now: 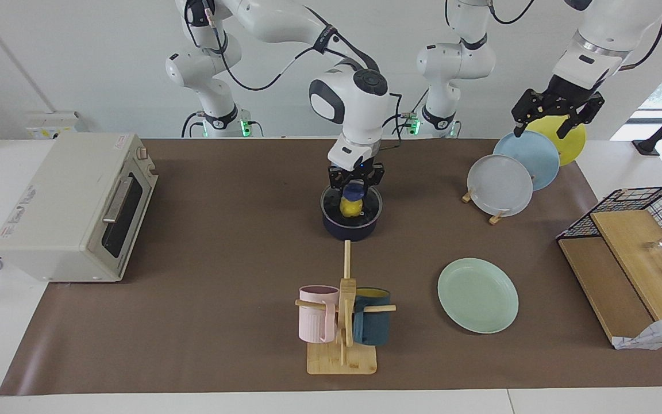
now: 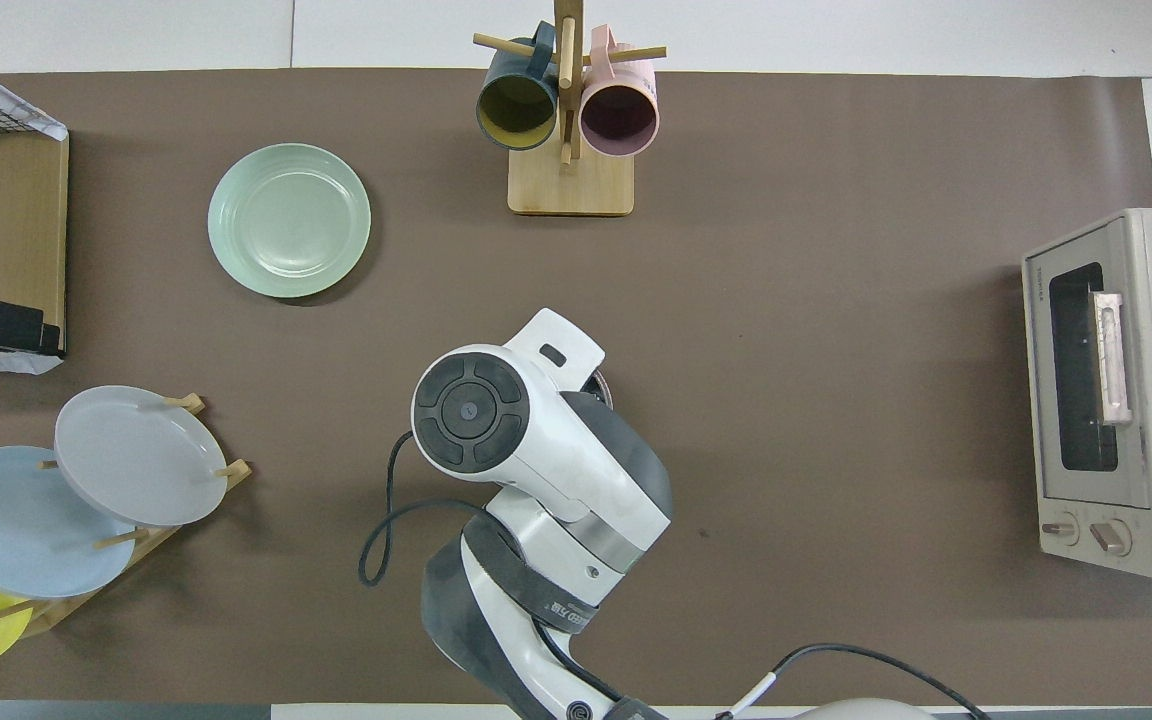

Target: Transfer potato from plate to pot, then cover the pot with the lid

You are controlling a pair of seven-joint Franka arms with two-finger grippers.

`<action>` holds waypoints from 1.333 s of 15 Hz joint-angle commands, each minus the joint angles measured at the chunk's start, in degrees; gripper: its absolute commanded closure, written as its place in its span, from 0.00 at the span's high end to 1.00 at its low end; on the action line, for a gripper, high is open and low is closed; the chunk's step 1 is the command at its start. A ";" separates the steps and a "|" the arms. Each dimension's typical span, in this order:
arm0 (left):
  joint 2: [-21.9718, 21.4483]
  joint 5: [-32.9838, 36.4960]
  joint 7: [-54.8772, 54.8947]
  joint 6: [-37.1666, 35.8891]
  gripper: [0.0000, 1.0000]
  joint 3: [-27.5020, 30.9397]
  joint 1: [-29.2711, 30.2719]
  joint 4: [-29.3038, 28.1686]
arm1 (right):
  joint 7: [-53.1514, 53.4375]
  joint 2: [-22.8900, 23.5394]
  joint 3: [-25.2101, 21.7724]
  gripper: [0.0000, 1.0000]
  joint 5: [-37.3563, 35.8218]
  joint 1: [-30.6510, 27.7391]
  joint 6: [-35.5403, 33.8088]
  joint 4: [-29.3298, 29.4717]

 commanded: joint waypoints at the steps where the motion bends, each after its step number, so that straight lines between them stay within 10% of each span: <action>1: -2.19 -0.21 0.01 0.75 1.00 -0.02 0.37 -3.42 | 0.93 -0.31 0.21 0.00 0.63 -0.62 -0.19 -0.42; 2: -2.10 -0.21 -0.17 0.75 1.00 -0.02 0.37 -3.42 | 0.84 -0.31 0.21 0.08 0.63 -0.62 -0.10 -0.60; 3: -1.93 -0.30 -0.52 0.75 1.00 -0.10 0.37 -3.42 | 0.15 -0.48 0.21 0.85 0.46 -0.54 -0.10 -0.86; 4: -1.67 -0.38 -0.52 0.66 1.00 -0.10 0.37 -3.42 | -0.30 -0.57 0.13 1.00 -0.07 -0.36 -0.01 -1.04; 20: -1.93 -0.65 -1.31 0.75 1.00 -0.19 -0.07 -4.65 | -16.36 -5.93 -0.31 1.00 -0.51 -11.07 -10.81 5.89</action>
